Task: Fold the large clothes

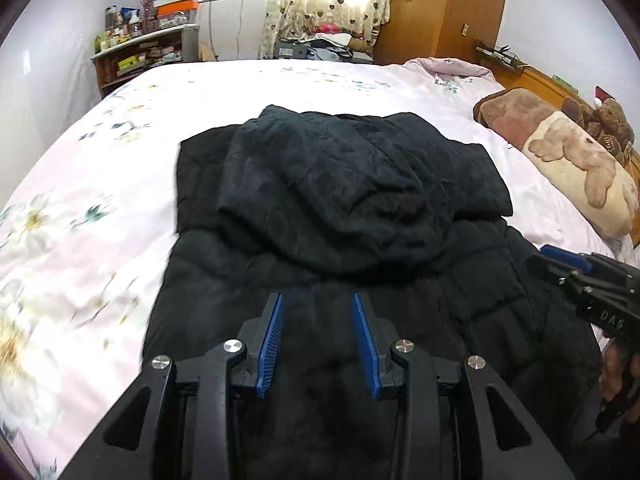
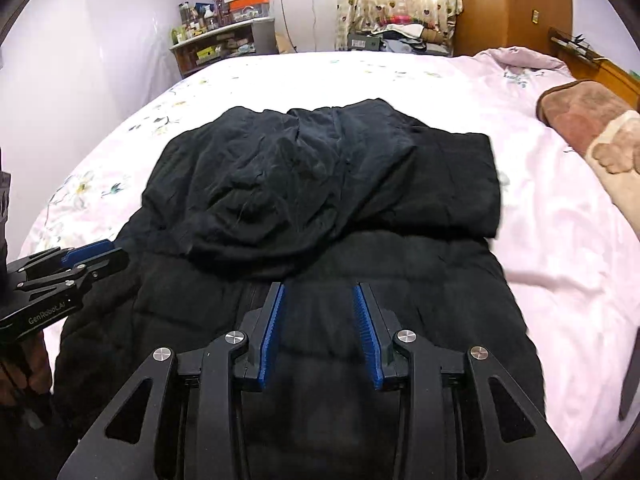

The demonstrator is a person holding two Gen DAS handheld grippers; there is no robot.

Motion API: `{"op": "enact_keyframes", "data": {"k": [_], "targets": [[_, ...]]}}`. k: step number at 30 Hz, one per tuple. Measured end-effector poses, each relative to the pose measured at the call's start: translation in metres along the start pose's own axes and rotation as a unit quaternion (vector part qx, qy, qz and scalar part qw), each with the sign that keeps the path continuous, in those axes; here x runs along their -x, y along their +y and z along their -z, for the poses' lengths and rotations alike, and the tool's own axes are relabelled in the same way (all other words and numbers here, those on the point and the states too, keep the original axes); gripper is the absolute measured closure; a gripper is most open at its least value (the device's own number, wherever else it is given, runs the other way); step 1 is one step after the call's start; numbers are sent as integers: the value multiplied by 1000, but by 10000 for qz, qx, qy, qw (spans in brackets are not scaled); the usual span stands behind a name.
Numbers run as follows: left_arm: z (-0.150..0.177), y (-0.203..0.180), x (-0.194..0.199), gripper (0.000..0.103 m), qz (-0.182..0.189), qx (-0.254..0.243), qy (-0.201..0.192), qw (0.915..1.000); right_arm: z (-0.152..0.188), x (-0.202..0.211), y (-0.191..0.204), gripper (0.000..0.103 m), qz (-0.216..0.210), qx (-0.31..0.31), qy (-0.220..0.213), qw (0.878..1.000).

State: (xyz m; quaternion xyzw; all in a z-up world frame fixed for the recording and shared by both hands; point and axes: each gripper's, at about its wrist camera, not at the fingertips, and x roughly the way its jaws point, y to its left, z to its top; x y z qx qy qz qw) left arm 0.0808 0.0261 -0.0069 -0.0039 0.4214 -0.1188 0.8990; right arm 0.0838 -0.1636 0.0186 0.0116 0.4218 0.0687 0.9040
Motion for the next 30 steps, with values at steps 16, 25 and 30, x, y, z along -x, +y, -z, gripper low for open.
{"op": "enact_keyframes", "data": {"k": [16, 25, 30], "targets": [[72, 38, 63, 50, -348, 376, 67, 9987, 74, 56, -13, 60, 151, -108, 100, 9998], [78, 62, 47, 44, -569, 545, 159, 9968, 85, 51, -61, 47, 340, -729, 201, 9966], [92, 80, 30, 43, -727, 716, 413, 9939, 92, 48, -97, 46, 604, -1066, 270, 9921]]}}
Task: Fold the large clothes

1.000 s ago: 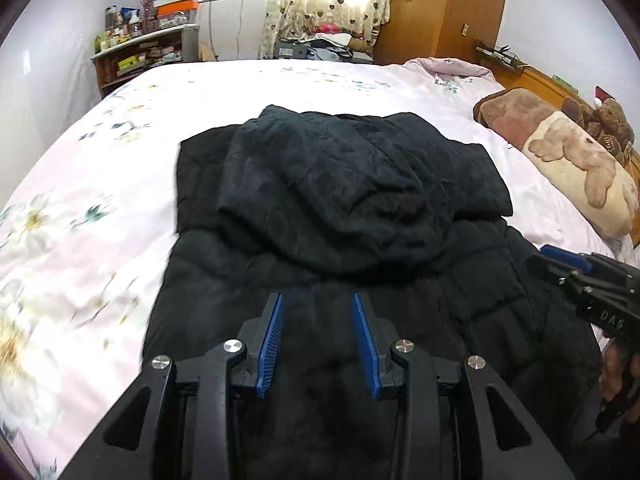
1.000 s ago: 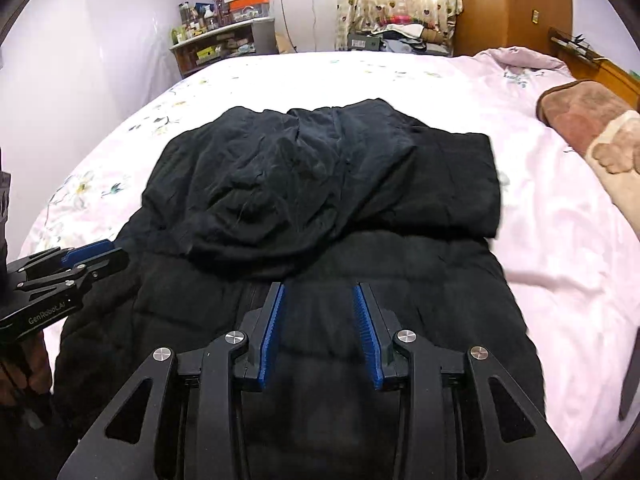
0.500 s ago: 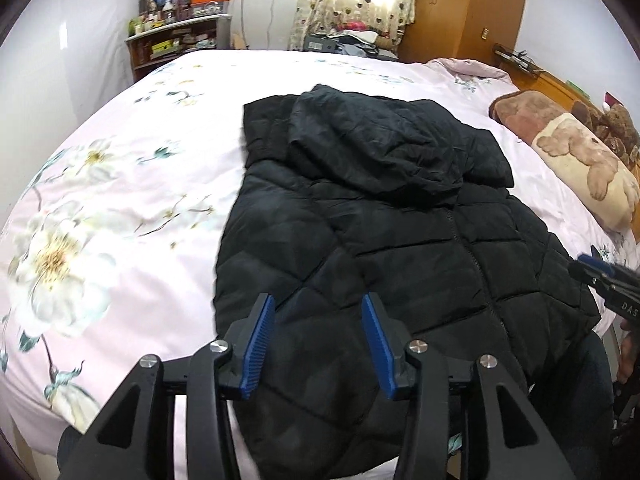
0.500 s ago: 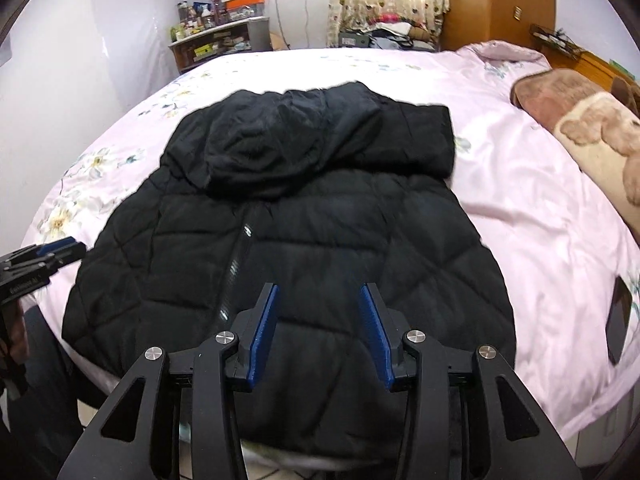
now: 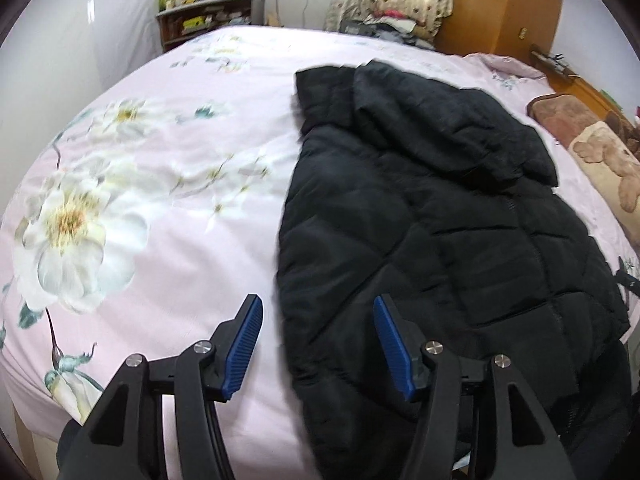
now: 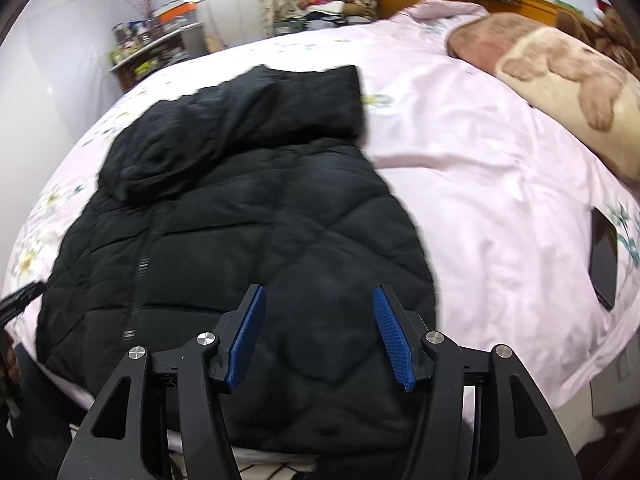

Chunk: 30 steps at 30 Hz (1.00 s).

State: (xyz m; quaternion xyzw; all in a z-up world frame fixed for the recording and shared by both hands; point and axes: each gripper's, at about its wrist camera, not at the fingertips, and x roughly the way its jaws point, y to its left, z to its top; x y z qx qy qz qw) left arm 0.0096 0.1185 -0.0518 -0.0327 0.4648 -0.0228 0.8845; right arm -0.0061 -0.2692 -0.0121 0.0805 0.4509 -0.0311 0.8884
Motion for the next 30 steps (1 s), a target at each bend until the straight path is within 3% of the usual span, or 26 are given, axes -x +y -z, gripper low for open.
{"op": "enact_keyframes", "data": {"k": [6, 14, 21, 22, 24, 26, 28, 30], "targets": [[16, 13, -18, 38, 212, 324, 303, 9988, 4, -15, -42, 46, 135, -478, 323, 9982], [33, 0, -31, 33, 633, 354, 557, 9958, 14, -38, -65, 45, -372, -1015, 972, 9894], [40, -15, -36, 32, 534, 139, 708, 9960, 25, -46, -63, 45, -810, -1171, 1431, 9794], [40, -17, -36, 33, 505, 60, 759, 9958, 26, -45, -61, 48, -811, -1096, 1443, 9801], [37, -20, -35, 49, 536, -51, 832, 9951, 24, -41, -58, 66, -882, -1063, 1444, 9798], [31, -22, -27, 75, 534, -99, 809, 9952, 20, -34, -52, 85, -943, -1020, 1360, 9809], [23, -24, -11, 85, 619, -132, 663, 9958, 15, -20, -47, 88, -1004, -915, 1199, 9834], [13, -23, 9, 87, 783, -91, 434, 9959, 8, -6, -45, 89, -1118, -881, 1037, 9844]]}}
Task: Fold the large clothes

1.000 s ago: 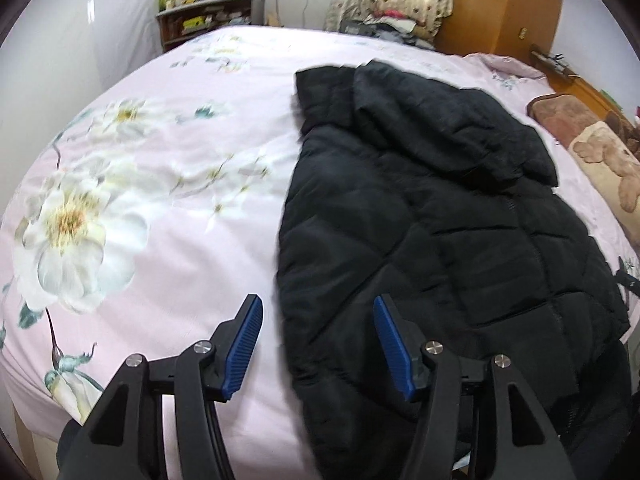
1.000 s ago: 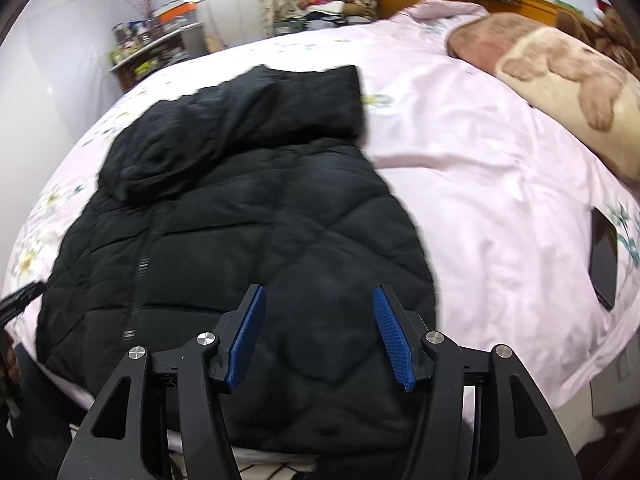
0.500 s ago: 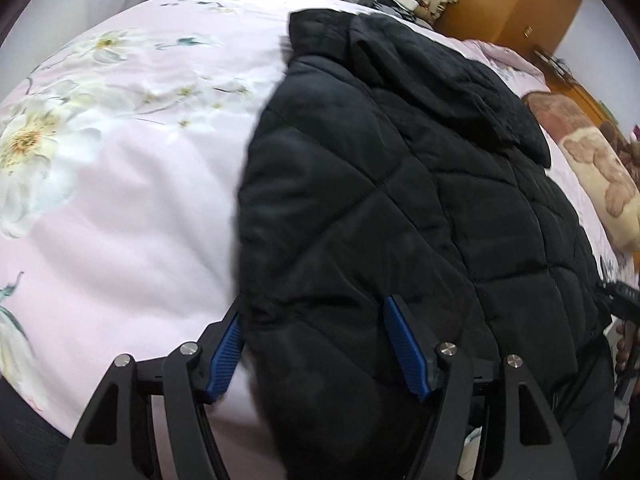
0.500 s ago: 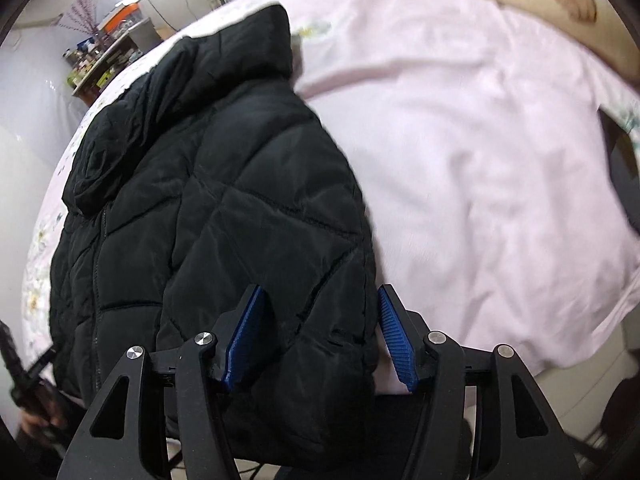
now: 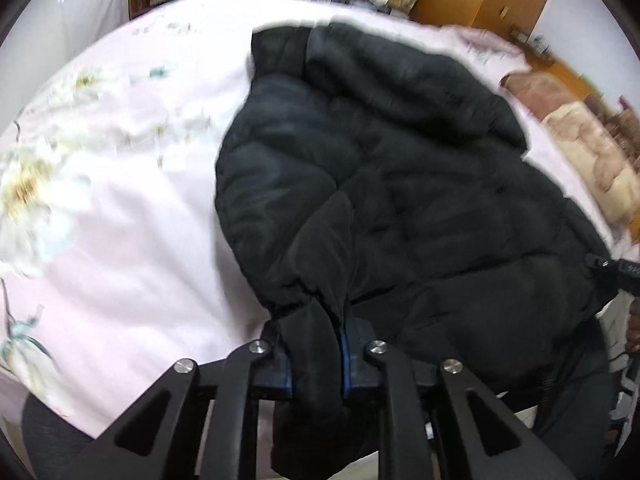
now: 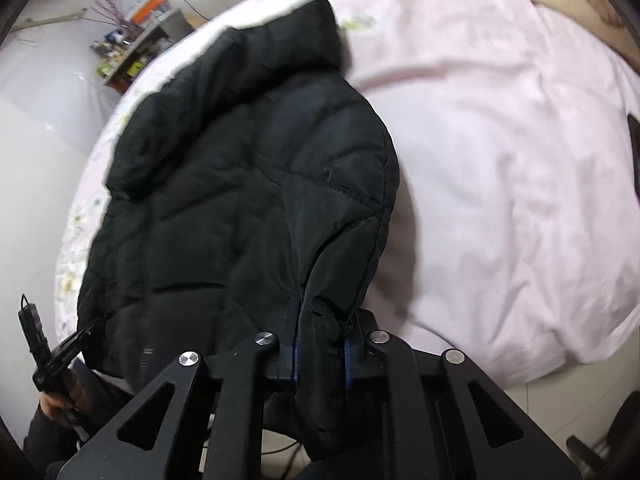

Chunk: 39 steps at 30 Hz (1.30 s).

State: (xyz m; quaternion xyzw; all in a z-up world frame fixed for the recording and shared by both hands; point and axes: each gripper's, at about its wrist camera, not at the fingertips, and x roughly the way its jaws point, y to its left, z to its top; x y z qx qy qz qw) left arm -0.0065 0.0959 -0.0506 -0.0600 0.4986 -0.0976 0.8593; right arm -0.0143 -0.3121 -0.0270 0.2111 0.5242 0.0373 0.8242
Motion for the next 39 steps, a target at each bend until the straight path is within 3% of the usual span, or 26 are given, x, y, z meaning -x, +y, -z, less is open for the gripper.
{"op": "enact_keyframes", "data": {"k": [7, 14, 21, 31, 39], "targets": [[-12, 10, 75, 88, 335, 63, -799, 9962, 2, 54, 14, 90, -358, 144, -493, 9980], [9, 14, 111, 88, 552, 199, -938, 9939, 37, 91, 5, 90, -597, 4, -667, 9960], [3, 13, 121, 88, 714, 243, -1072, 9914, 49, 103, 2, 90, -781, -125, -803, 9936], [-40, 29, 130, 88, 1184, 757, -1431, 9797, 9, 118, 16, 90, -1213, -477, -1312, 9827], [-114, 43, 113, 88, 1285, 1189, -1688, 9700, -84, 107, 36, 90, -1407, -450, -1595, 9761]]}}
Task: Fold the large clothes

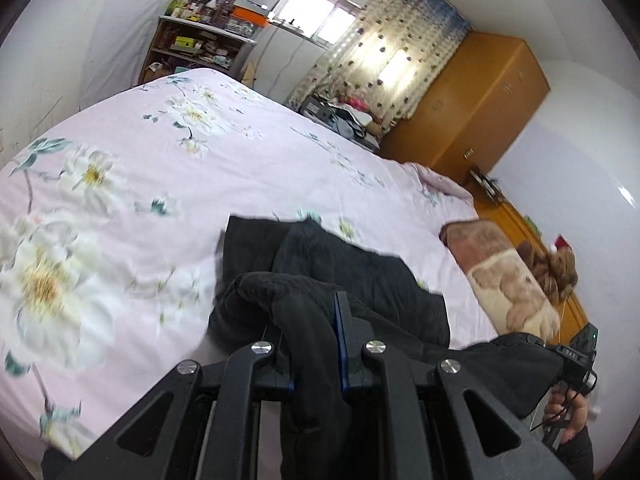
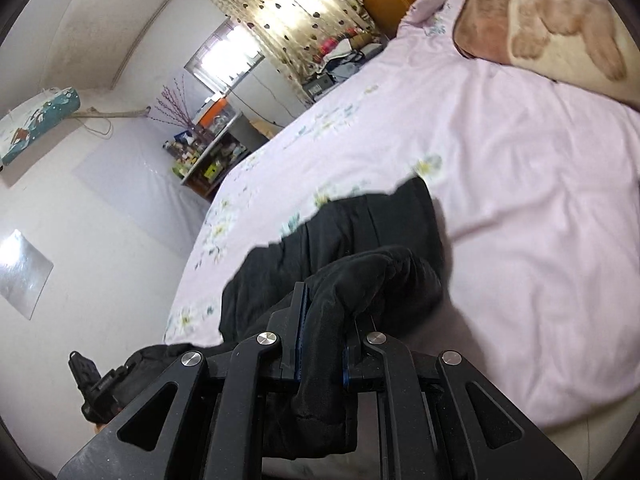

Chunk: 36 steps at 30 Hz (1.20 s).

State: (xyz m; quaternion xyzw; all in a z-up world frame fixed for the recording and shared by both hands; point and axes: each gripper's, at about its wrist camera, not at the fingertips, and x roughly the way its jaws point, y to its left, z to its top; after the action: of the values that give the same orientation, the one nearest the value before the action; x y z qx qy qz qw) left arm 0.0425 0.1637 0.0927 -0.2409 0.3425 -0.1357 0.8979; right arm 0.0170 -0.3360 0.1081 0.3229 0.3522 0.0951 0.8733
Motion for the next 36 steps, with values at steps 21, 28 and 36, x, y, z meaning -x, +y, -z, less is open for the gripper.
{"op": "enact_keyframes", "data": {"k": [21, 28, 36], "targets": [[-64, 58, -239, 82, -844, 644, 1083, 9884, -97, -250, -81, 79, 823, -1057, 1204, 9836], [-75, 51, -231, 75, -669, 483, 1221, 9891, -102, -241, -84, 67, 561, -1245, 1215, 9831], [-113, 36, -179, 34, 82, 784, 675, 9946, -133, -176, -51, 39, 22, -876, 401, 9953]]}}
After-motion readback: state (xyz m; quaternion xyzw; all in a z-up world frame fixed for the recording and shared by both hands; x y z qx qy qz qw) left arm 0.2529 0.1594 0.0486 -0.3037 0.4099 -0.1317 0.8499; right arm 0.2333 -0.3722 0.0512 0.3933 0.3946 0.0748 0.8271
